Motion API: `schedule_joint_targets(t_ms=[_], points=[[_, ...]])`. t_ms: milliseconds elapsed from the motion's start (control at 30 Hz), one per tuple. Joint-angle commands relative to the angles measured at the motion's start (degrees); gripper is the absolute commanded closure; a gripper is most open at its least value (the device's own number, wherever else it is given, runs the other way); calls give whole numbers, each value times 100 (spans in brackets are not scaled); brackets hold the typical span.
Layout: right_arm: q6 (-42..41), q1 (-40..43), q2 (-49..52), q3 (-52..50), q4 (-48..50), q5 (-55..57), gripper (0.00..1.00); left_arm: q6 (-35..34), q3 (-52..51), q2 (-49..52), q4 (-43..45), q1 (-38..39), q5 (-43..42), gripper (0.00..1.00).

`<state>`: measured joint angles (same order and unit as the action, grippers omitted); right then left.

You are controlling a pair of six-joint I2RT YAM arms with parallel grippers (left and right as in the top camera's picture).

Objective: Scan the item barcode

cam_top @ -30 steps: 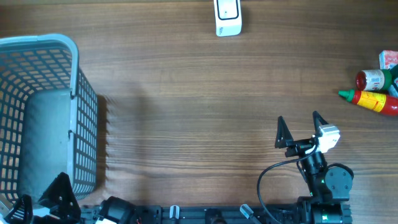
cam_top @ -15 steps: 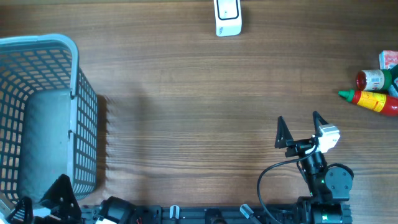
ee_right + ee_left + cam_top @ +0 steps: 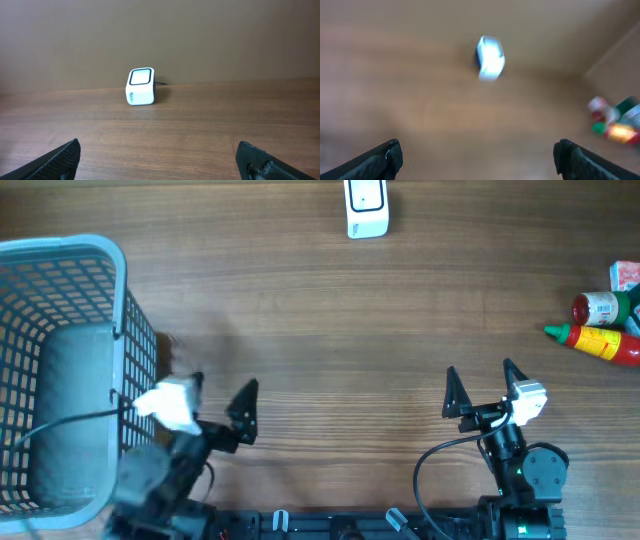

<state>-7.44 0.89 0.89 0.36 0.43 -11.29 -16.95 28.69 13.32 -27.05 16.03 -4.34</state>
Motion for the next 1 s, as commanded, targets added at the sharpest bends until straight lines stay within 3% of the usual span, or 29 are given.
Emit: schedule_joint_targets(t_ms=[0,100,300,467,633,700,767,833,967], points=[[61,-28,-61,-7,31,96,0,155,-1043,-94,-13,-122,317,0],[63,-28,-63,-7,28,96,0,155,-1231,-238,-323,-442,645,0],[61,-28,-63,-7,31,96,0,190,-1231,-929,-1244,-1971,1462,0],[63,-28,-63,-7,31,96,0,1703,-1231,-1303,-1167,-2769,1591,0],[61,-28,-63,-7,31,96,0,2811,-1231,-1311,-684,-2944,2201,0],[63,-28,-63,-7,28,96,0,2127,-1231,-1311,-459,-2938,2044,0],[61,-28,-63,-7,28,96,0,1010,-1231,-1311,-87,-2815,1174,0],[63,-28,-61,-7,28,96,0,323,-1281,-1311,1126,-2500,334,0],[61,-28,-61,-7,28,96,0,-157,-1436,-1311,3018,-2024,-782,0]])
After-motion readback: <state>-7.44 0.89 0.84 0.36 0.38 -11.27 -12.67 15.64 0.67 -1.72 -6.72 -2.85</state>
